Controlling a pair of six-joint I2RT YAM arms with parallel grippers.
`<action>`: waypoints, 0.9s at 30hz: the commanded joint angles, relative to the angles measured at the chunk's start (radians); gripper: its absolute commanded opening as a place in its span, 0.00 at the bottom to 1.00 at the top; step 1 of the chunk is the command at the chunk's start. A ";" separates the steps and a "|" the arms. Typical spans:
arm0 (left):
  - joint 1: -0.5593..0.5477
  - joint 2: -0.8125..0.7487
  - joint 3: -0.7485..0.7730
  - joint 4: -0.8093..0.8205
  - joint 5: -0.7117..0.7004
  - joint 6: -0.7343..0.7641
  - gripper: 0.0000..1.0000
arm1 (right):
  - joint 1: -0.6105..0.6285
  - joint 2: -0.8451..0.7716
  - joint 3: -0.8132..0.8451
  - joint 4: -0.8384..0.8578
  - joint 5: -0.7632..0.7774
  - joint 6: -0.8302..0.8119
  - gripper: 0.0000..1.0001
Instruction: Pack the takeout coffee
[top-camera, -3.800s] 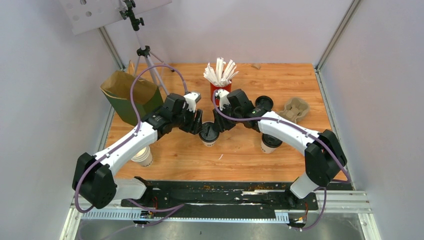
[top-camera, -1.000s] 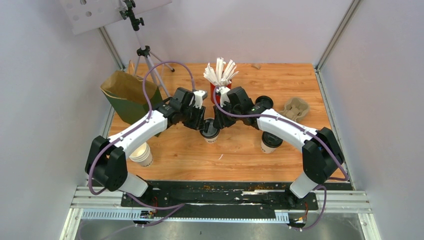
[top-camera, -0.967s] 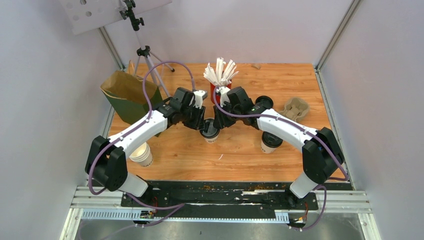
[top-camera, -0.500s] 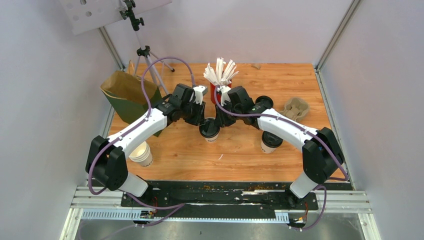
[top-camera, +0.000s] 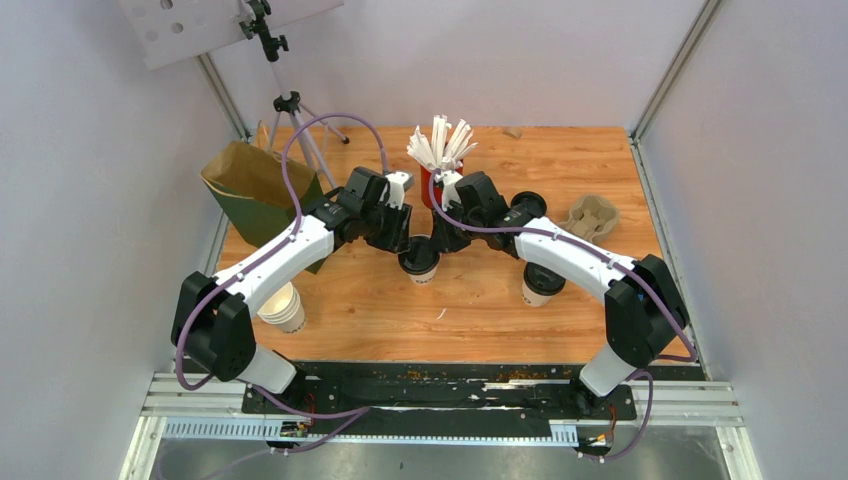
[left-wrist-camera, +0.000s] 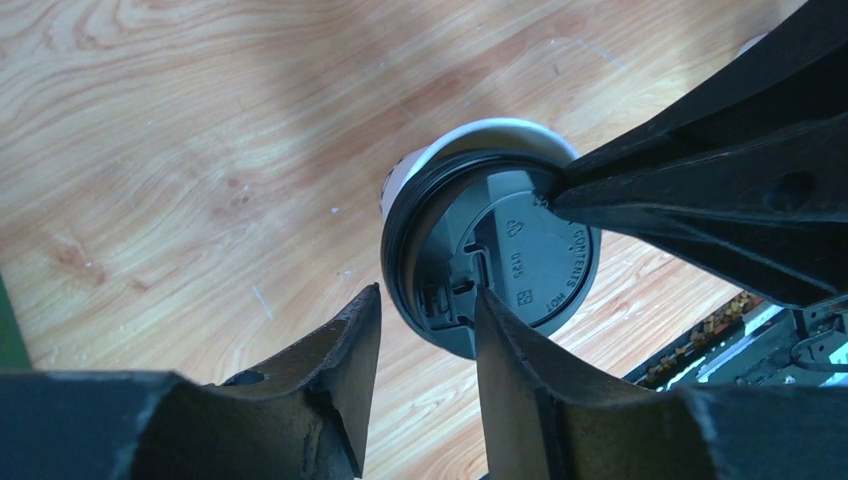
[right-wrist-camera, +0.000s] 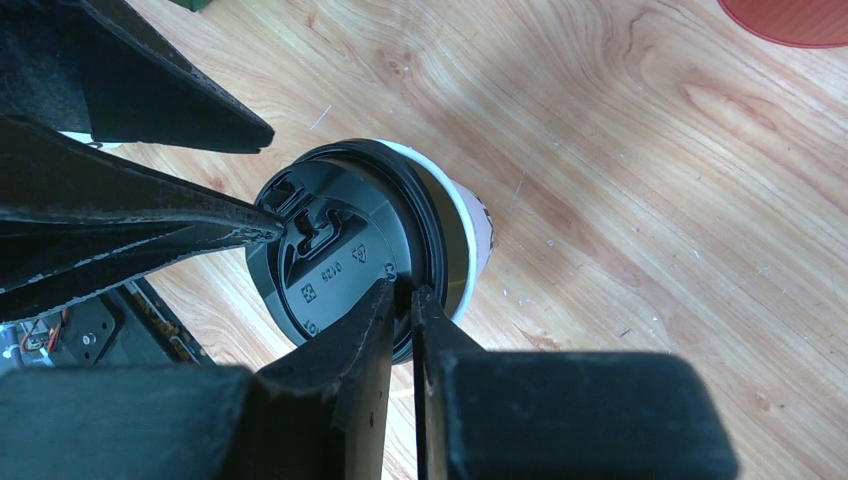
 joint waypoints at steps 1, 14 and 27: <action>0.003 -0.019 0.046 -0.056 -0.052 -0.001 0.49 | -0.006 -0.021 0.016 0.002 0.042 0.005 0.12; 0.003 -0.001 -0.007 0.012 0.008 -0.037 0.53 | -0.007 -0.021 0.013 0.001 0.048 0.011 0.12; 0.003 0.029 0.000 0.009 0.006 -0.033 0.49 | -0.008 -0.027 0.012 0.002 0.048 0.013 0.12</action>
